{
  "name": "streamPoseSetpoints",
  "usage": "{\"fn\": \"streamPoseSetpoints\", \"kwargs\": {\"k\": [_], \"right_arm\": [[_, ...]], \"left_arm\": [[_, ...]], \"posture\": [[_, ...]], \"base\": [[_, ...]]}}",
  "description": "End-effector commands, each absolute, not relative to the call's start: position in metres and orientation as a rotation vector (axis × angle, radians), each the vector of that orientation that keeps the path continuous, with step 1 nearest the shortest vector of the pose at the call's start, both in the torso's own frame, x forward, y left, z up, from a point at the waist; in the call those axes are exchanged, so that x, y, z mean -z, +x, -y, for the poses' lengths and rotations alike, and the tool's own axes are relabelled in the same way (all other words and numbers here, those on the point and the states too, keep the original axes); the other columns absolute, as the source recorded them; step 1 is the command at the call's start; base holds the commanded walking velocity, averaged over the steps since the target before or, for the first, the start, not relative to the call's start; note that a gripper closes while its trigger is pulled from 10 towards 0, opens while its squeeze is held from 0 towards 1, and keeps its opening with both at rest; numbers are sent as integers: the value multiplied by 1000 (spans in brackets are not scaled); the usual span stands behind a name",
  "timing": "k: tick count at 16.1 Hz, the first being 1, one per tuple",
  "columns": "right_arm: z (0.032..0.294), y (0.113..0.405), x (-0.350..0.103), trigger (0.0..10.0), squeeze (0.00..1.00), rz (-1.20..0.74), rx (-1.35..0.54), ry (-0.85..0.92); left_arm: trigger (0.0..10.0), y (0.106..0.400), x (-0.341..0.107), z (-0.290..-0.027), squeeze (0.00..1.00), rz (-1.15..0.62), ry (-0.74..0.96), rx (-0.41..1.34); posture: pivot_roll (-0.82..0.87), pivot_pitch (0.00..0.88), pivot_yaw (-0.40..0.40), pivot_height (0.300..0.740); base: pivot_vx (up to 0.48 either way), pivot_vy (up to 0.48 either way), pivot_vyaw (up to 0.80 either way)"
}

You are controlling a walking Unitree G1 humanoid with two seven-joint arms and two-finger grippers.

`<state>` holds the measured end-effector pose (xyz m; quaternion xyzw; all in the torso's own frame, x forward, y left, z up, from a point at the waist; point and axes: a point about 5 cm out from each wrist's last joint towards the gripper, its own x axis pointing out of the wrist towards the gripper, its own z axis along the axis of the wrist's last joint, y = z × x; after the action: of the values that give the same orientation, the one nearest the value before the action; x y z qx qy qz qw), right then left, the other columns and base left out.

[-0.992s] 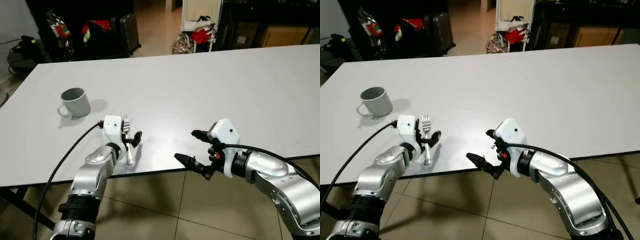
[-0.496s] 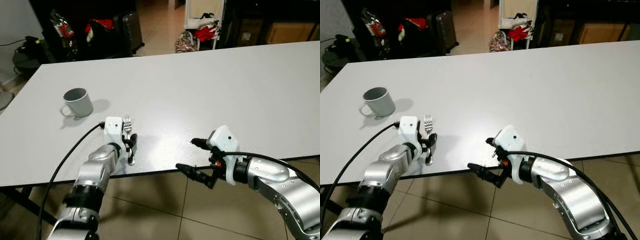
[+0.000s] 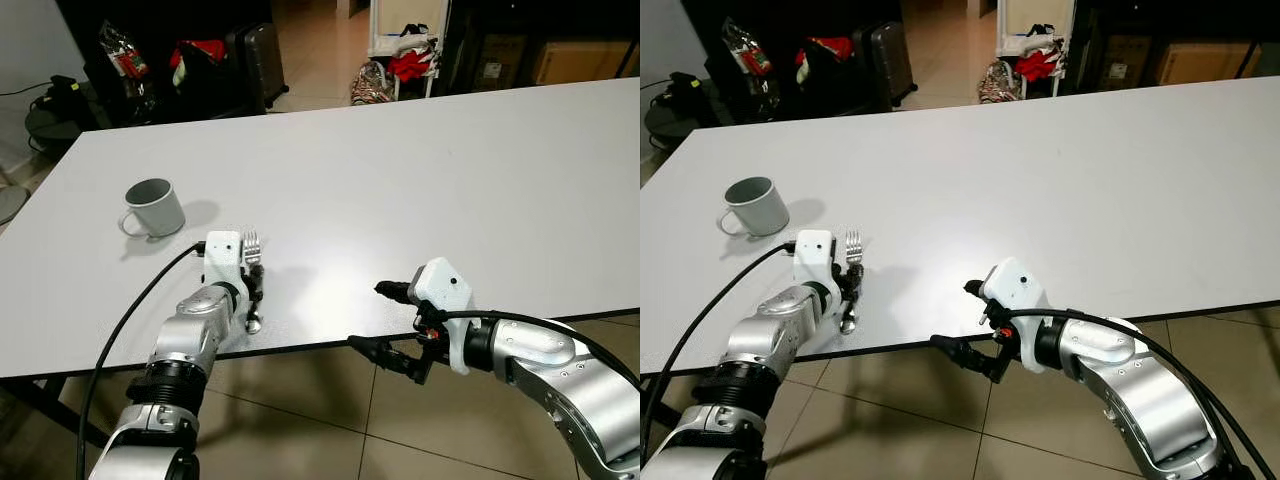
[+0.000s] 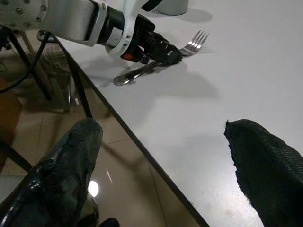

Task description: Setting the table

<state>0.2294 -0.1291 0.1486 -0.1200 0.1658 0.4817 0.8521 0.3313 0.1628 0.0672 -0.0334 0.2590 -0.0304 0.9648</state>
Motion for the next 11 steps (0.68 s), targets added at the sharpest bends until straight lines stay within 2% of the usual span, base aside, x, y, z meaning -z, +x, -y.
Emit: {"fn": "streamPoseSetpoints", "kwargs": {"k": [1, 11], "right_arm": [[126, 227, -151, 10000, 0, -330, -1041, -263], [123, 229, -150, 10000, 0, -327, -1072, -278]], "left_arm": [[0, 326, -55, -170, 0, -595, -89, 22], [0, 314, -52, -181, 0, -610, -138, -66]], "posture": [[-103, 0, 128, 740], [-84, 0, 125, 740]], "base": [[0, 0, 0], [0, 0, 0]]}}
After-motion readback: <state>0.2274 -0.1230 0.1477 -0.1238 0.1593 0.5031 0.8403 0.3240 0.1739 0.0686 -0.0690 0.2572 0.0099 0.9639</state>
